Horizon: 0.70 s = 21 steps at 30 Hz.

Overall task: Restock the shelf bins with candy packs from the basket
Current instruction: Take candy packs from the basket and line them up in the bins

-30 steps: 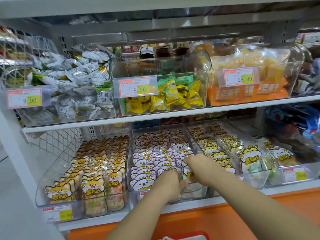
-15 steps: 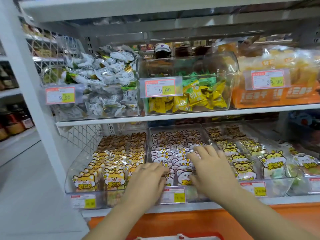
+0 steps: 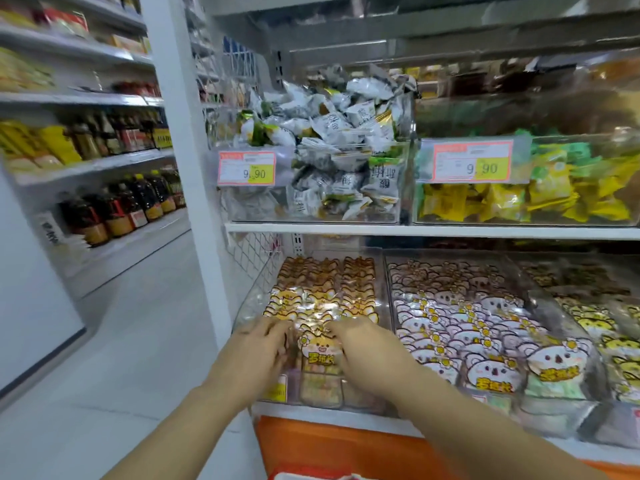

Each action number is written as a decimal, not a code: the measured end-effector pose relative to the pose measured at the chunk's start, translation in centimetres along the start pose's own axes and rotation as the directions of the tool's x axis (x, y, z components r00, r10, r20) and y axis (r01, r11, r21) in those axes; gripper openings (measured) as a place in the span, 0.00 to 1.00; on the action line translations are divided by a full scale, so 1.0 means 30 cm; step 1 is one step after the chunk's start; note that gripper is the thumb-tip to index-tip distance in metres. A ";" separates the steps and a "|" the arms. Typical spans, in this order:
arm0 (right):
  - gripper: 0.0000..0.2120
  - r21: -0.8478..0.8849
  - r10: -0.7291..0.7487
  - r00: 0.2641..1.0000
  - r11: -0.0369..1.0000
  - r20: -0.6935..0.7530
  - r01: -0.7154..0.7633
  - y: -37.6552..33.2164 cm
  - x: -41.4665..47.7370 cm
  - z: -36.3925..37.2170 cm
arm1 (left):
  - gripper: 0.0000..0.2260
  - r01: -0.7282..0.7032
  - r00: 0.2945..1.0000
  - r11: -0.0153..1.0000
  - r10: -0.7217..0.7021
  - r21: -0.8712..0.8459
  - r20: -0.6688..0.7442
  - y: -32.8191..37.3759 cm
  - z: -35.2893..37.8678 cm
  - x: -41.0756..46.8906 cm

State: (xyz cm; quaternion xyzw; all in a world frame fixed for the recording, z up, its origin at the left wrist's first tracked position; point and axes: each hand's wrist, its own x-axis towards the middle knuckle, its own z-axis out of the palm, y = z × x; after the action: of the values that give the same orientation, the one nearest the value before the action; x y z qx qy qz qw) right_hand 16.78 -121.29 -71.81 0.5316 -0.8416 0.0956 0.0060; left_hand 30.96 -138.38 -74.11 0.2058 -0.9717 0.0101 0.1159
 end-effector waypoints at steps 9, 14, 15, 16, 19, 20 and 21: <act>0.17 0.124 0.006 0.995 0.992 0.104 -0.019 -0.002 0.013 0.023 | 0.10 0.035 0.992 0.995 -0.045 0.090 0.115 0.026 -0.016 0.010; 0.14 0.064 -0.040 0.993 0.997 0.111 0.033 0.013 -0.008 0.024 | 0.14 -0.027 0.997 0.993 0.018 0.115 0.079 0.013 -0.054 -0.026; 0.14 0.064 -0.045 0.987 0.997 0.154 0.035 0.017 -0.001 0.017 | 0.17 -0.033 0.996 0.995 0.025 0.090 0.086 0.006 -0.055 -0.017; 0.15 0.075 -0.051 0.981 0.996 0.189 0.037 0.020 0.010 0.005 | 0.19 -0.029 0.996 0.998 0.024 0.054 0.089 -0.002 -0.056 -0.004; 0.26 0.166 -0.055 0.985 0.986 0.164 0.027 0.019 0.063 -0.039 | 0.31 -0.028 0.990 1.000 0.028 -0.003 0.135 -0.021 -0.053 0.070; 0.31 0.155 -0.052 0.991 0.987 0.127 0.032 0.015 0.086 -0.047 | 0.34 -0.028 0.982 0.999 0.030 -0.015 0.187 -0.020 -0.055 0.098; 0.35 0.112 -0.047 0.992 0.993 0.118 0.034 0.009 0.107 -0.049 | 0.37 -0.015 0.965 0.999 0.025 -0.038 0.260 -0.016 -0.055 0.124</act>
State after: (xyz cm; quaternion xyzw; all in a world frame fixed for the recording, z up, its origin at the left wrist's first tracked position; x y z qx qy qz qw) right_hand 15.01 -123.79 -70.05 0.5528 -0.8229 0.1094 -0.0723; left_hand 28.22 -140.19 -71.66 0.1934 -0.9805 -0.0329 -0.0092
